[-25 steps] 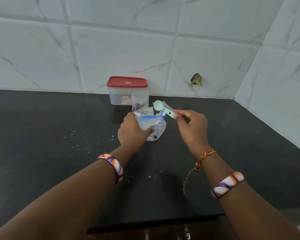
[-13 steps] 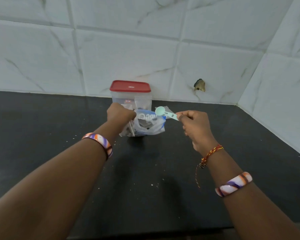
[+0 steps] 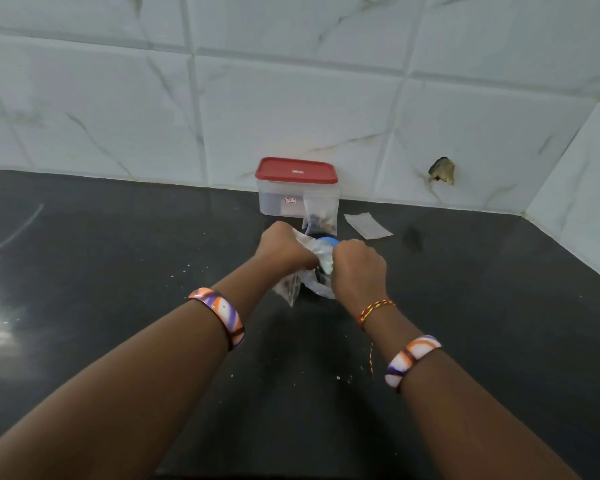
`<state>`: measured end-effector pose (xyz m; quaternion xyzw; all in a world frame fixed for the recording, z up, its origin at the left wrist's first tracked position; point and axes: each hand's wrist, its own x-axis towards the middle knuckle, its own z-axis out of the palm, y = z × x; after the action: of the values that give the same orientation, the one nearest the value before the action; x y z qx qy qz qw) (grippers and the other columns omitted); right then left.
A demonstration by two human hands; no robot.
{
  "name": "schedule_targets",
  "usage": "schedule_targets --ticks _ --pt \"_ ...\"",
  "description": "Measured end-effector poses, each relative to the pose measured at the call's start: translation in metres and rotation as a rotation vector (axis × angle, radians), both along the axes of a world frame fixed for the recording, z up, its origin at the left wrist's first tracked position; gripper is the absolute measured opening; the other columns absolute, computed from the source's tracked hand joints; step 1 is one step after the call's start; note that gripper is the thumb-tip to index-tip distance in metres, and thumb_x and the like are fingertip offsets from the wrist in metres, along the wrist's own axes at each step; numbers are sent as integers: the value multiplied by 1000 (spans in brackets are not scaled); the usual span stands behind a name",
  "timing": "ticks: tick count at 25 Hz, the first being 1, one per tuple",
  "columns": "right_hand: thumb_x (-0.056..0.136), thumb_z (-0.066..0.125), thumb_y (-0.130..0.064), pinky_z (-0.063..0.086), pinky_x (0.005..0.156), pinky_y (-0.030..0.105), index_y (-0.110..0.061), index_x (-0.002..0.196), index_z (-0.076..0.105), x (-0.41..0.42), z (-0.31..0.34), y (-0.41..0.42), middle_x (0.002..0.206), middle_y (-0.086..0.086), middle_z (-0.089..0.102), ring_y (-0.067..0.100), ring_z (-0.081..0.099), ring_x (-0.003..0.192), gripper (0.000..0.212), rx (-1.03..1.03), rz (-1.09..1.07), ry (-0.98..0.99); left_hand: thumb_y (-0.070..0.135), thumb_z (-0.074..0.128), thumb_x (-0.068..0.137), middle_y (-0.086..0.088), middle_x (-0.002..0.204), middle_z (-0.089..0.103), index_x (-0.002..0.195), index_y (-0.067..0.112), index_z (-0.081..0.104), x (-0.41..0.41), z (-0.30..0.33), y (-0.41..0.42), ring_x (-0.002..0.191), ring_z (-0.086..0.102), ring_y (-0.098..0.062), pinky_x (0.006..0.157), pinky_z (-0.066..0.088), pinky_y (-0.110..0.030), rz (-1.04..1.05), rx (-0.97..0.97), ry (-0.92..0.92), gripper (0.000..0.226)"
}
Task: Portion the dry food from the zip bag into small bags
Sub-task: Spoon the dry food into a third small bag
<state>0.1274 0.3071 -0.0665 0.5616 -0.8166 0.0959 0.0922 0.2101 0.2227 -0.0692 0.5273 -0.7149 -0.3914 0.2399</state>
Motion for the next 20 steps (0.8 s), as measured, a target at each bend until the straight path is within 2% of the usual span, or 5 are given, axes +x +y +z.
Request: schedule_targets --ticks 5,10,13,17,20 --pt "85 54 -10 45 69 32 3 96 63 -23 -26 -18 101 19 64 34 62 97 19 -181 -221 -562 9 74 64 -12 89 65 93 1 63 -40 24 -8 86 65 -23 73 55 -31 44 -42 201 32" --pt "87 50 0 31 30 16 1 69 54 -68 -49 -41 62 15 53 21 49 49 19 -374 -503 -1204 12 75 67 -6 88 56 94 8 58 -91 31 6 83 54 -18 63 47 -21 -301 -144 46 32" --pt "86 51 -3 34 38 22 2 82 62 -69 -50 -47 71 16 57 19 48 51 12 -378 -543 -1257 13 74 68 -3 88 55 94 11 57 -84 22 -3 84 53 -16 62 44 -18 -291 -206 53 31" --pt "77 69 -5 54 58 29 -7 69 65 -57 -39 -41 83 14 67 23 65 71 9 -438 -498 -1229 7 70 70 -2 88 58 100 5 61 -60 21 -17 83 55 -15 66 46 -21 -162 -283 94 32" --pt "77 71 -3 54 52 24 -7 68 63 -52 -28 -33 82 16 68 18 64 59 13 -473 -484 -1310 5 66 71 -6 90 62 96 5 61 -38 18 -23 84 59 -20 67 48 -26 -25 -323 101 26"
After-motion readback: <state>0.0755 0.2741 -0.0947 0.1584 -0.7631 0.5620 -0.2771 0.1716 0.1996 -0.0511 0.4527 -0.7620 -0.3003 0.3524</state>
